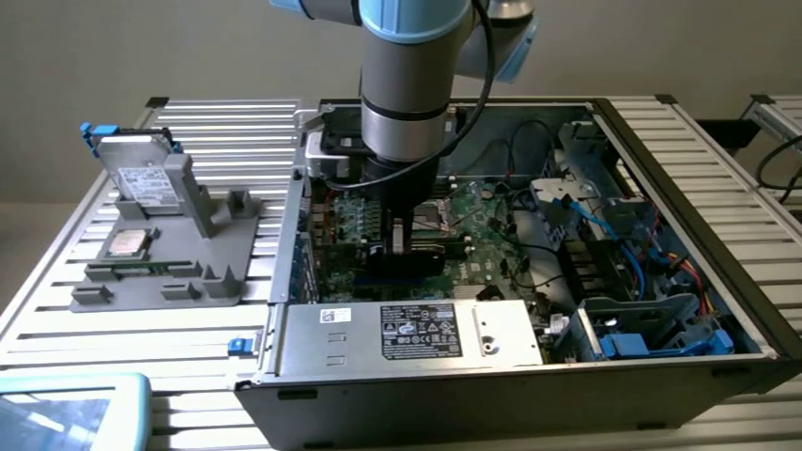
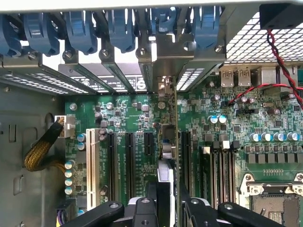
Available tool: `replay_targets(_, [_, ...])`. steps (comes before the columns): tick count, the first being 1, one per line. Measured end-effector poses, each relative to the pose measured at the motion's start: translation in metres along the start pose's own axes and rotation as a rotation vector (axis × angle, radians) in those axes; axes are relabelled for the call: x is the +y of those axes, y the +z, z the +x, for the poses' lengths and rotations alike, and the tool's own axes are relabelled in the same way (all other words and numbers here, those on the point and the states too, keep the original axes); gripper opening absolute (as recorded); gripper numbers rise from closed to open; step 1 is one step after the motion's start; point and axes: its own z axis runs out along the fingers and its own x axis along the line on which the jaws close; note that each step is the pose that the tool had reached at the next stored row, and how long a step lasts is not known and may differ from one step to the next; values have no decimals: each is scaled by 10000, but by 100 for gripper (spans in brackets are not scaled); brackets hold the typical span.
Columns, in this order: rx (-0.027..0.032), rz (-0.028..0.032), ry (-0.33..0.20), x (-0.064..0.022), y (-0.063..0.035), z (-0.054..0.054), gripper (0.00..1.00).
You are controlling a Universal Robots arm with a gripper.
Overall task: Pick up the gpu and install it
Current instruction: 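Insert the gpu into the slot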
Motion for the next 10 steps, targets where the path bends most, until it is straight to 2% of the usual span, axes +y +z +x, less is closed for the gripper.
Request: replay_targets(10, [36,-1,-75,-2,1,0,27])
